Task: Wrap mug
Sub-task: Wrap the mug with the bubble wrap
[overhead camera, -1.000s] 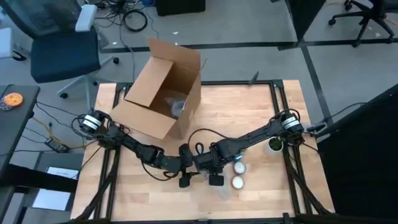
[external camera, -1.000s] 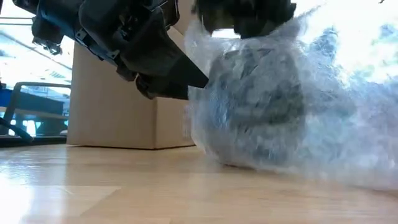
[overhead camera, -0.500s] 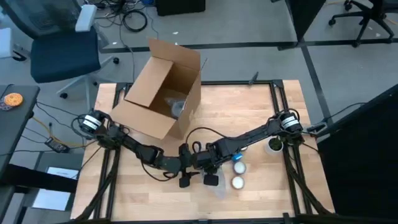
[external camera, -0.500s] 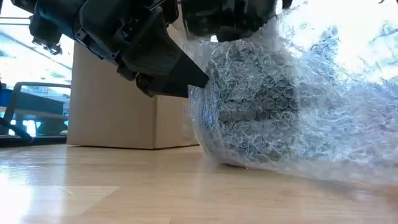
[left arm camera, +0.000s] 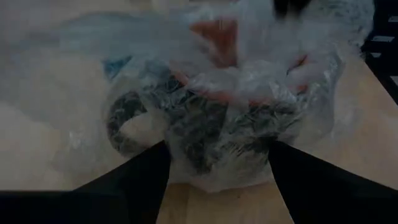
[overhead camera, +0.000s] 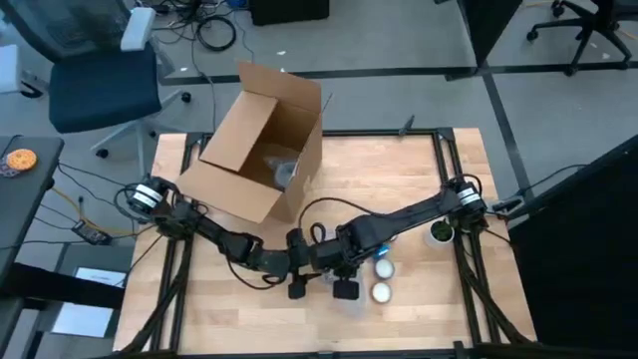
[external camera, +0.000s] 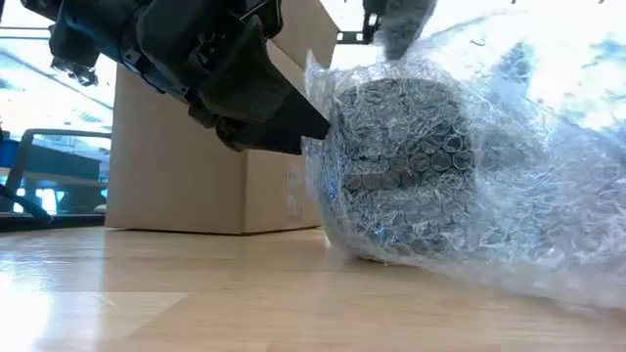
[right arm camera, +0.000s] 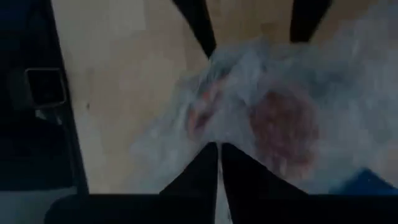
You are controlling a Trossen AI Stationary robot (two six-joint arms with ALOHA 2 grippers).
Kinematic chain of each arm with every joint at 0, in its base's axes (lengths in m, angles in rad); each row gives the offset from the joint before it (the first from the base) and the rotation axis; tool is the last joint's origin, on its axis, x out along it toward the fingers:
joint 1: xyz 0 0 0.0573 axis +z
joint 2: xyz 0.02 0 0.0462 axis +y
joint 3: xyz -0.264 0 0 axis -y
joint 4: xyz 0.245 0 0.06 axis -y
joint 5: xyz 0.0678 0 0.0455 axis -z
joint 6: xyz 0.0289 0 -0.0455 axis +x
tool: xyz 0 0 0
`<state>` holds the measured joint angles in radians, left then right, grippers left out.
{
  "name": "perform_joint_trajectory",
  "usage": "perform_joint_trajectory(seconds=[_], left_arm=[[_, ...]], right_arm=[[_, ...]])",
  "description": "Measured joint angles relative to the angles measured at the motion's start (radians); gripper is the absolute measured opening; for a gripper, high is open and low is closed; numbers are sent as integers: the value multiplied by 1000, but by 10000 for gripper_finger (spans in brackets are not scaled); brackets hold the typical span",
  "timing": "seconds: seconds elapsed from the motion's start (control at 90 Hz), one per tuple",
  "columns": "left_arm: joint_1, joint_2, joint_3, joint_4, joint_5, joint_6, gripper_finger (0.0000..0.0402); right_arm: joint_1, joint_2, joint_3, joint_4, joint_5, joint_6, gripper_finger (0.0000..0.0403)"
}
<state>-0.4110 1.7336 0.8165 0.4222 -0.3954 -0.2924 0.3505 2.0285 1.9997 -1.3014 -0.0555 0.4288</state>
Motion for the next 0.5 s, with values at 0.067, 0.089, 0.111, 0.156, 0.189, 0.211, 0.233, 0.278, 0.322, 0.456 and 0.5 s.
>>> perform_joint_trajectory(seconds=[0.067, 0.089, 0.111, 0.156, 0.189, 0.211, 0.233, 0.278, 0.322, 0.456, 0.5], left_arm=[[0, 0, 0, -1, 0, 0, 255], [0, 0, 0, -1, 0, 0, 255], [0, 0, 0, -1, 1, 0, 255], [0, 0, 0, -2, 1, -1, 255], [0, 0, 0, -2, 2, -2, 255], [0, 0, 0, -2, 2, -4, 255], [0, 0, 0, -2, 2, -5, 255], [0, 0, 0, -3, 4, -6, 255], [0, 0, 0, -3, 4, -6, 255], [0, 0, 0, -3, 4, -7, 255], [0, 0, 0, -3, 4, -7, 255]], right_arm=[[15, -1, 45, -82, 10, 19, 0], [20, -2, 57, -105, 15, 31, 0], [26, -2, 67, -127, 19, 44, 0], [38, -4, 77, -160, 24, 70, 0], [46, -4, 77, -178, 25, 88, 0], [53, -4, 75, -189, 25, 97, 0], [58, -4, 69, -195, 25, 106, 0], [69, -4, 49, -191, 25, 117, 0], [76, -4, 16, -167, 25, 126, 0], [85, -3, -95, -18, 3, 120, 0], [81, -3, -131, 48, 3, 104, 0]])
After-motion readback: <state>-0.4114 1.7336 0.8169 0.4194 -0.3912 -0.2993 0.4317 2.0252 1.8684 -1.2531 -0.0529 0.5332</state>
